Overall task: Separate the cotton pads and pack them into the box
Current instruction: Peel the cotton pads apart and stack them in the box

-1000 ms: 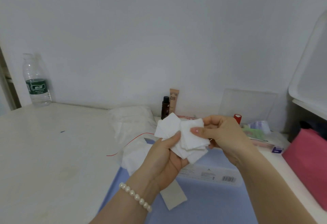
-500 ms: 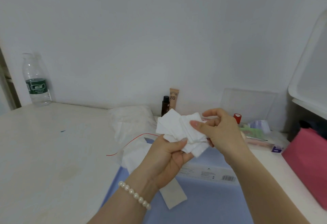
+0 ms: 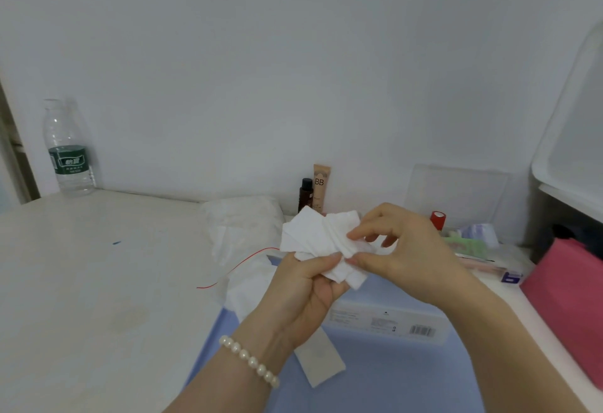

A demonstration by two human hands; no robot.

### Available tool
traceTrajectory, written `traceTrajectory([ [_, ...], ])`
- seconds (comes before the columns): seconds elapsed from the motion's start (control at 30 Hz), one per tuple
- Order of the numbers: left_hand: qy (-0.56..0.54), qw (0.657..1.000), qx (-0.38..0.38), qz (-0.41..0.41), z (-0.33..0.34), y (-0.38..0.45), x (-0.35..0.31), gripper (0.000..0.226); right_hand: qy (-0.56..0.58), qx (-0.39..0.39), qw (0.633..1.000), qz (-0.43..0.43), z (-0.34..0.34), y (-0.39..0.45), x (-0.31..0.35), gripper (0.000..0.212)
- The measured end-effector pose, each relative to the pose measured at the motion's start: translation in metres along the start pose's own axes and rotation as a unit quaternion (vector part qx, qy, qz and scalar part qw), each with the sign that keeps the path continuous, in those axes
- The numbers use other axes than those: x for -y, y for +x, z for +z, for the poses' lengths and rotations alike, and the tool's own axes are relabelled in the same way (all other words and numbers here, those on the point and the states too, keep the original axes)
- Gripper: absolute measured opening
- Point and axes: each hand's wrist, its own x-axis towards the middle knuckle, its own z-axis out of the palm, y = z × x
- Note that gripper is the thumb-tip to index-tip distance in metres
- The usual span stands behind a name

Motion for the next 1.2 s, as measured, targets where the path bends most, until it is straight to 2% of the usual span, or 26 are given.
traceTrajectory([
  [0.2, 0.009, 1.0, -0.018, 0.012, 0.002, 0.0, 0.001, 0.042, 0.031, -0.057, 0.998, -0.026, -0.001, 0.0, -0.001, 0.015],
  [0.37, 0.048, 0.998, -0.034, 0.032, 0.003, -0.002, 0.003, 0.035, -0.074, -0.109, 0.983, -0.125, 0.008, 0.0, 0.007, 0.005],
  [0.53, 0.085, 0.993, -0.065, 0.053, 0.004, -0.003, 0.006, 0.037, -0.146, -0.141, 0.964, -0.173, 0.026, 0.0, 0.012, 0.006],
  [0.67, 0.068, 0.994, -0.06, 0.056, 0.004, -0.002, 0.006, 0.05, -0.156, -0.12, 0.963, -0.185, 0.033, 0.001, 0.01, 0.01],
  [0.9, 0.001, 0.999, -0.037, 0.027, 0.002, -0.001, 0.003, 0.051, -0.159, -0.074, 0.968, -0.179, 0.029, 0.0, 0.011, 0.01],
  [1.0, -0.019, 1.0, -0.02, 0.003, 0.0, -0.003, -0.001, 0.059, -0.114, -0.011, 0.986, -0.121, 0.025, -0.003, 0.014, 0.029],
  [1.07, -0.025, 0.999, -0.02, -0.007, 0.0, -0.002, -0.003, 0.053, -0.006, 0.0, 0.998, -0.06, 0.02, -0.005, 0.016, 0.031],
  [1.13, -0.029, 0.999, -0.028, -0.005, 0.001, -0.001, -0.003, 0.046, 0.105, -0.093, 0.99, -0.002, 0.016, -0.003, 0.016, 0.009],
  [1.17, -0.034, 0.999, -0.033, -0.003, 0.001, -0.001, -0.002, 0.047, 0.125, -0.143, 0.981, 0.032, 0.014, 0.0, 0.013, 0.005],
  [1.2, -0.035, 0.999, -0.034, -0.002, 0.001, 0.0, -0.002, 0.048, 0.136, -0.162, 0.975, 0.069, 0.013, 0.002, 0.011, 0.011],
])
